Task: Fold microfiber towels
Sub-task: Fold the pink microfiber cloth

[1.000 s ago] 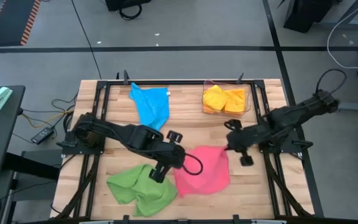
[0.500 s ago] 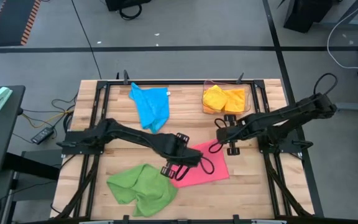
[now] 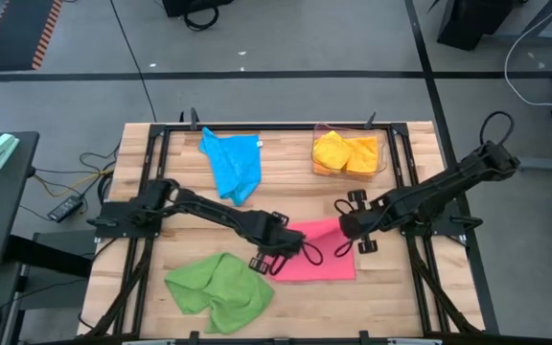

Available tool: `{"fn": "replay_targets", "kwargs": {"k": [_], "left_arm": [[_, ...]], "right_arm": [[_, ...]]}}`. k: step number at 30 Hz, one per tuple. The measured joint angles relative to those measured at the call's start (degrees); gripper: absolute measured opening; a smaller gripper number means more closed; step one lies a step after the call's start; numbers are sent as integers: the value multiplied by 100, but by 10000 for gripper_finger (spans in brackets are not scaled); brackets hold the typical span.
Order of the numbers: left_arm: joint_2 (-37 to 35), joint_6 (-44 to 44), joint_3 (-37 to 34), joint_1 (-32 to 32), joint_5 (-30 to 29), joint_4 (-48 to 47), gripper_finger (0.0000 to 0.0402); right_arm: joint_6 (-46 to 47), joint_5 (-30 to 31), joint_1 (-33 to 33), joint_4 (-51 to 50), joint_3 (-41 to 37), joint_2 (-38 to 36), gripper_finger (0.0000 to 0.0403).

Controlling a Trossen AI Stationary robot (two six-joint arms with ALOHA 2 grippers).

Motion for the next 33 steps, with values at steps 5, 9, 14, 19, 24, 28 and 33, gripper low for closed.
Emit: {"fn": "replay_targets", "kwargs": {"k": [5,9,14,19,24,28,33], "left_arm": [[-823,13,-933,37,306,586,9],[-1281,-17,-1513,-24,517,1181,15],[-1336,-136,-1946,-209,614,1734,6],[-1336,-133,-2186,-368,615,2501,14],[-1287,-136,-2186,-521,626,2630,11],[-1116,-139,-2193,-621,826,2694,6],[-1000,-246,-2189,-724,855,2658,18]], "right_arm": [[135,-248,218,482,2,0,11],[270,-701,349,894,4,0,12],[774,-1006,571,937,4,0,13],[1148,-1295,869,1048,9,64,13],[1304,-1256,1266,1514,7,529,14],[1448,-1291,1421,1650,7,855,14],[1676,-1552,1637,1912,9,1171,21]]}}
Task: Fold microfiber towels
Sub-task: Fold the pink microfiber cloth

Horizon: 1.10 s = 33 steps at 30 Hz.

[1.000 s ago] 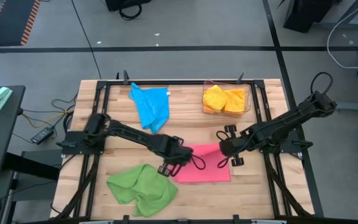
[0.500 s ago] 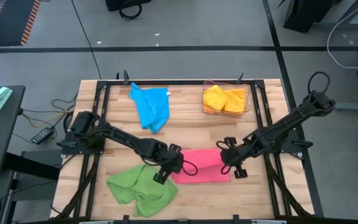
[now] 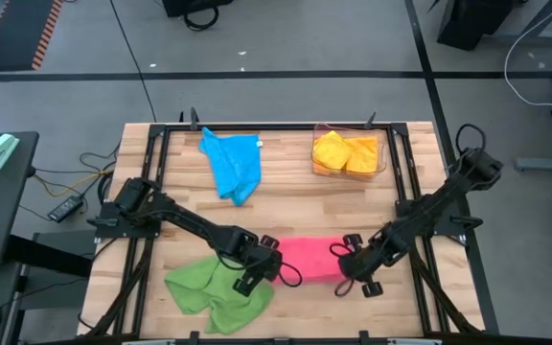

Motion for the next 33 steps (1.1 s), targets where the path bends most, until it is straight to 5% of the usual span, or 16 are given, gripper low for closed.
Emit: {"fn": "replay_targets", "kwargs": {"k": [9,16,23,33], "left_arm": [[49,-38,0,11,0,90,12],[-38,-16,-2,10,0,72,57],[-120,797,5,-126,-48,-70,100],[321,1607,2,-448,-1045,77,151]], "right_arm": [[236,-364,113,193,5,700,121],[612,-624,16,-17,13,298,196],[717,-331,1,-339,16,-375,211],[-134,604,-8,-265,17,-373,211]]}}
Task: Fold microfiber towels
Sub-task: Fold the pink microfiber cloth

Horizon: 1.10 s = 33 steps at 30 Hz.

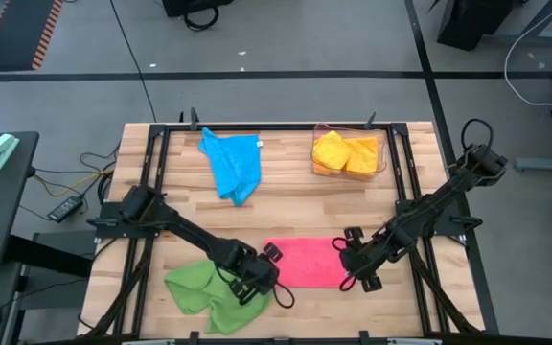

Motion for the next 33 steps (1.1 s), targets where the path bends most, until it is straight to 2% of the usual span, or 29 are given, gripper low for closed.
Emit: {"fn": "replay_targets", "kwargs": {"k": [4,7,9,13,14,19,21,24,27,33], "left_arm": [[104,-161,14,12,-252,271,156],[143,-185,14,19,-252,229,140],[147,-208,15,6,-301,213,113],[114,-353,1,-31,-282,170,25],[85,-421,-2,-12,-246,170,15],[-460,-597,262,253,203,-247,13],[-710,-607,417,422,385,-620,8],[-986,-735,809,728,670,-1116,11],[-1237,-1038,1512,1068,1035,-1521,18],[-1206,-1208,2763,1465,1115,-2319,7]], "right_arm": [[-44,74,-83,110,0,2,211],[51,72,-113,146,0,2,211],[110,1,-111,136,0,2,211],[182,-8,-110,162,0,2,211],[187,6,-111,169,0,2,211],[171,-37,-109,-76,233,2,211],[49,240,-109,-124,378,-4,211],[-19,632,-112,-248,529,0,211],[64,790,-109,-588,646,0,211],[297,1495,-105,-583,665,0,211]]}}
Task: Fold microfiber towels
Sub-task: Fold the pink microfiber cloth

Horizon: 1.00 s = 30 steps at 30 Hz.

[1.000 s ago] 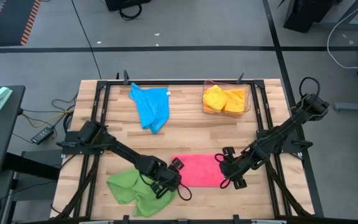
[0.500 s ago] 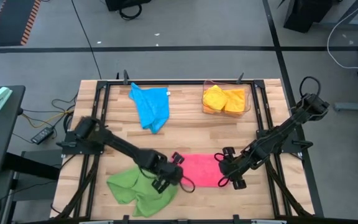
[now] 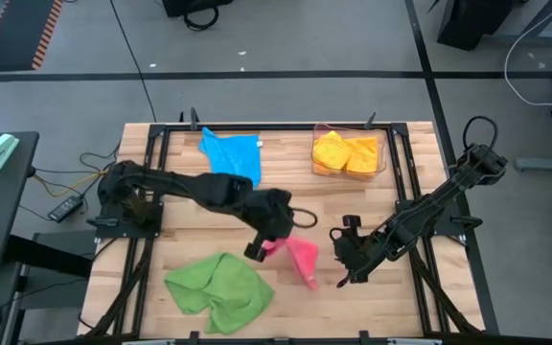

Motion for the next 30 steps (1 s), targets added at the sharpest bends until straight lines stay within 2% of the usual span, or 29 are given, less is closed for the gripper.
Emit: {"fn": "replay_targets", "kwargs": {"k": [2,4,7,10,14,20,25,30], "left_arm": [[2,-108,215,107,13,-65,10],[15,-289,357,204,7,-262,18],[15,-432,433,331,-1,-333,18],[26,-444,637,423,-7,-561,8],[24,-407,1054,542,6,-555,13],[17,102,1582,716,-20,-513,19],[17,138,1797,819,-288,40,8],[17,188,1874,834,-755,688,28]], "right_arm": [[113,337,8,262,-84,0,211],[155,632,14,938,-271,0,211],[-102,725,11,1977,-638,0,211],[-405,795,-52,2524,-881,1,211],[-518,814,-222,2594,-973,0,211],[-592,906,-378,2607,-1021,1,211],[-770,1600,-360,2620,-944,-9,211],[-898,2383,-360,2644,-825,-16,211]]}}
